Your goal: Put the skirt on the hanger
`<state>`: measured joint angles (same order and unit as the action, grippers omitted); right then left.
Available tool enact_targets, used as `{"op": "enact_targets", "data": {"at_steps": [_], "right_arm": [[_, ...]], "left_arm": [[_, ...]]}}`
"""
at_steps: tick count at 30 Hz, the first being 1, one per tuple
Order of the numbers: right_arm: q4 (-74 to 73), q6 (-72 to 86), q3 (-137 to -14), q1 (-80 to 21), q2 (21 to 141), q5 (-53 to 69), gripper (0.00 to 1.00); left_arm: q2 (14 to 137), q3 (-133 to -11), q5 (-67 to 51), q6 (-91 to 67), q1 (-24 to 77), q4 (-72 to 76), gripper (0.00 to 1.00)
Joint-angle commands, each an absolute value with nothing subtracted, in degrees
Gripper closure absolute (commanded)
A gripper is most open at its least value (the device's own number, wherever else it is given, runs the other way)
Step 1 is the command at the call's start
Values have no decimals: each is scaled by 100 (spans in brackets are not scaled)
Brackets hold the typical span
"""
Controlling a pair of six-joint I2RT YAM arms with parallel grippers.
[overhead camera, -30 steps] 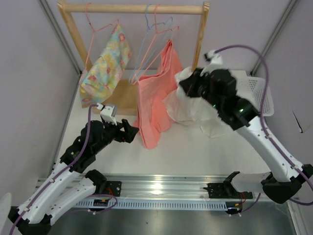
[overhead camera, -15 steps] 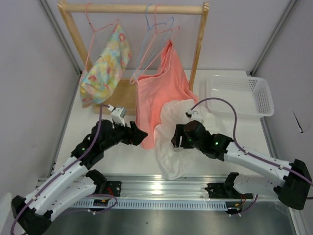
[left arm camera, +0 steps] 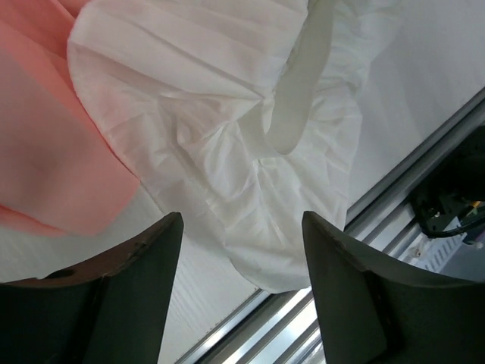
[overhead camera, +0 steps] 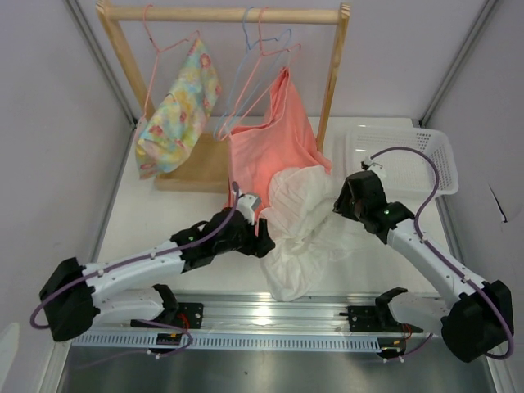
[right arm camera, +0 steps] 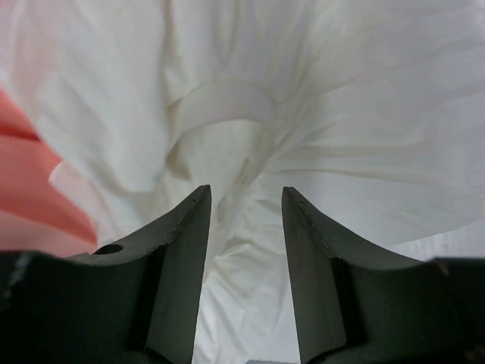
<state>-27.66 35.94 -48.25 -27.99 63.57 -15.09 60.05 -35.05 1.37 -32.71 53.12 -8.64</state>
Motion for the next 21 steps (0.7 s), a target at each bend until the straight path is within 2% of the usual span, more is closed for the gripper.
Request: {"op": "enact_targets", "data": {"at_steps": [1,5,6,9,21], "right_arm": [[-2760,3111,-5062,-2321,6521,-1248,53],[-2637,2927,-5071,-2233,6714,-1239,55],[-2602,2840,-5071,-2232,6767,-1248,56],[-2514,2725,-5115,-2180,7004,-1178,58],[-2294,2496,-5423,-2162,7690,-1116,58]], "left_arm": [[6696,-4183,843,-3445,5633,-510,35],[7293,-4544,1327,-3559,5853,-554,44],[7399,-4622,1432,-3586,5880,-615,50],[7821,-4877,1546,-3595,5950,-702,55],[8841,-5713,1810,-3638,6512,-1396,57]]}}
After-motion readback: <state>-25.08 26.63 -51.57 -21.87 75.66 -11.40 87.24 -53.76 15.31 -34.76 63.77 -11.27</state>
